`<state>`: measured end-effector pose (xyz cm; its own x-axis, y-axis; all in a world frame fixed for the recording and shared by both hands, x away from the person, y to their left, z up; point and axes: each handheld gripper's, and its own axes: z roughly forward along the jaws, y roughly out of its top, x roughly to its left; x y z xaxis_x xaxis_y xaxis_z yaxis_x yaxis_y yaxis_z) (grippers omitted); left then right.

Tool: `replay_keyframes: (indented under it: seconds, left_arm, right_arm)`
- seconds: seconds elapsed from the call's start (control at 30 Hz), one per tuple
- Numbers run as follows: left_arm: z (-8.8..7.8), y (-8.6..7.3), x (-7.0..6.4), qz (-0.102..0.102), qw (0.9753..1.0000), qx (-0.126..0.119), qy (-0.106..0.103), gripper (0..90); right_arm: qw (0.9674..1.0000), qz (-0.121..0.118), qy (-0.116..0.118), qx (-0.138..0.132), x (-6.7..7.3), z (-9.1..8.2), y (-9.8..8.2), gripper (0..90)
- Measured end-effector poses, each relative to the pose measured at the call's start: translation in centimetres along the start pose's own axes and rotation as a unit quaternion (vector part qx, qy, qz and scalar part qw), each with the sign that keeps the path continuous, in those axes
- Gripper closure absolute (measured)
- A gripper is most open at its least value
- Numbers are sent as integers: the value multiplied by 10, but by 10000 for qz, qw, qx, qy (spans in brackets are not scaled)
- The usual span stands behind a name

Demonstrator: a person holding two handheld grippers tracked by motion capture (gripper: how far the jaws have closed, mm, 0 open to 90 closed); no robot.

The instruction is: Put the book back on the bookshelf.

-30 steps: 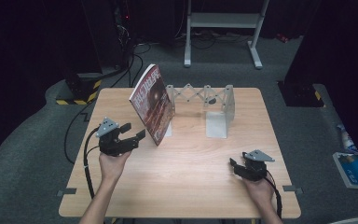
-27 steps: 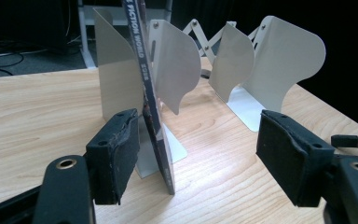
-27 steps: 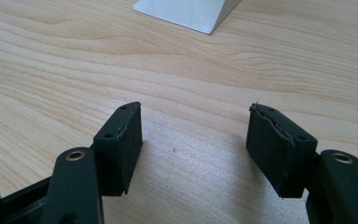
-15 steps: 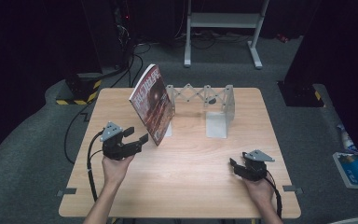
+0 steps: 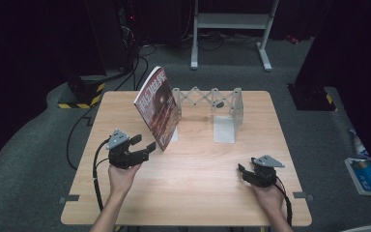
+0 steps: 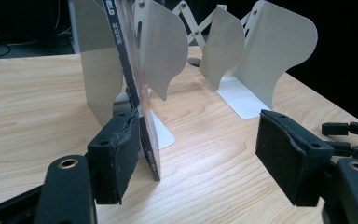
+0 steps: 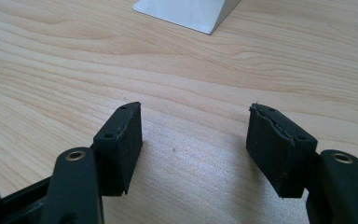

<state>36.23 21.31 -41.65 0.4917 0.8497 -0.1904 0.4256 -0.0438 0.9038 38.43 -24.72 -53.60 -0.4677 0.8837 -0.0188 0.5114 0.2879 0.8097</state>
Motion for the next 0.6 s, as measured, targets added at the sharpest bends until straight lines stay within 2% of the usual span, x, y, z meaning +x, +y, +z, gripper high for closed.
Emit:
replay_keyframes:
  seconds: [0.6]
  left_arm:
    - [5, -12, -4, 13, 10000, 70, 5, 319]
  right_arm:
    - [10000, -1, -1, 0, 0, 0, 0, 360]
